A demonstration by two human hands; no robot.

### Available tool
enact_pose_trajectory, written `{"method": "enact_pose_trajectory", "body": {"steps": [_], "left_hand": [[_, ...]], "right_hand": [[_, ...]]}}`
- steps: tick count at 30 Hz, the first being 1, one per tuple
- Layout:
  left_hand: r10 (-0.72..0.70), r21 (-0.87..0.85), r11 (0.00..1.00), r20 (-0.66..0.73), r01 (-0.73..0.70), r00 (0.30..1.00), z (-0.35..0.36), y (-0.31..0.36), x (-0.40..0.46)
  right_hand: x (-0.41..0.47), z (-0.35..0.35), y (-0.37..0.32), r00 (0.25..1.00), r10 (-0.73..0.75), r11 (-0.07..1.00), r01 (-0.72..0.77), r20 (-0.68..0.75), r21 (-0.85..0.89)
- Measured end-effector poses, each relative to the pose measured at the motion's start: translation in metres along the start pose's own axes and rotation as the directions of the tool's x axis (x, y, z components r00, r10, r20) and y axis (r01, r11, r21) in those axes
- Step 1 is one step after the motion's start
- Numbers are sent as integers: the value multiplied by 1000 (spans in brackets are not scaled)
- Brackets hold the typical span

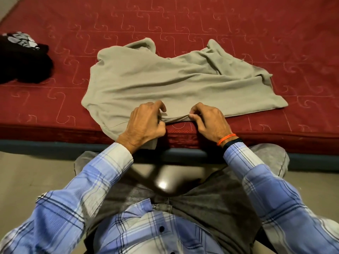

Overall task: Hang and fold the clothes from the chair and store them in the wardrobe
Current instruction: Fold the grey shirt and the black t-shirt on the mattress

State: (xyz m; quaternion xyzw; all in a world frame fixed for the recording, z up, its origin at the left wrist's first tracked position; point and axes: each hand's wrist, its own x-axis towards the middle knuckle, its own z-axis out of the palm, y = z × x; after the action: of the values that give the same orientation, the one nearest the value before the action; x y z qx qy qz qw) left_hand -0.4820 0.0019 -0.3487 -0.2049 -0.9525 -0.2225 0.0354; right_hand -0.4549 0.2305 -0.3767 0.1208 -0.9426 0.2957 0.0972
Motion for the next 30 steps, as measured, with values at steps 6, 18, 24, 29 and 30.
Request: {"method": "enact_pose_trajectory", "body": {"steps": [6,18,24,29,30], "left_hand": [[21,205,977,134,-49,991,3,9,-5],[62,190,975,257,-114,964,26,53,12],[114,171,972,269,-164,956,54,92,31],[154,168,966,244,-198,958,72,118,42],[161,169,964,238,-204,958,76,122,44]], "right_hand": [[-6,0,12,990,-89,990,101,112,-98],[-15,-18,28,992,-43,984,63,119,-167],[-28,-48,68,999,42,937,-29,30,-348],[-39,-72,111,984,147,873,-177,-100,-455],[-40,-76,118,980,157,863,-196,-122,-466]]}}
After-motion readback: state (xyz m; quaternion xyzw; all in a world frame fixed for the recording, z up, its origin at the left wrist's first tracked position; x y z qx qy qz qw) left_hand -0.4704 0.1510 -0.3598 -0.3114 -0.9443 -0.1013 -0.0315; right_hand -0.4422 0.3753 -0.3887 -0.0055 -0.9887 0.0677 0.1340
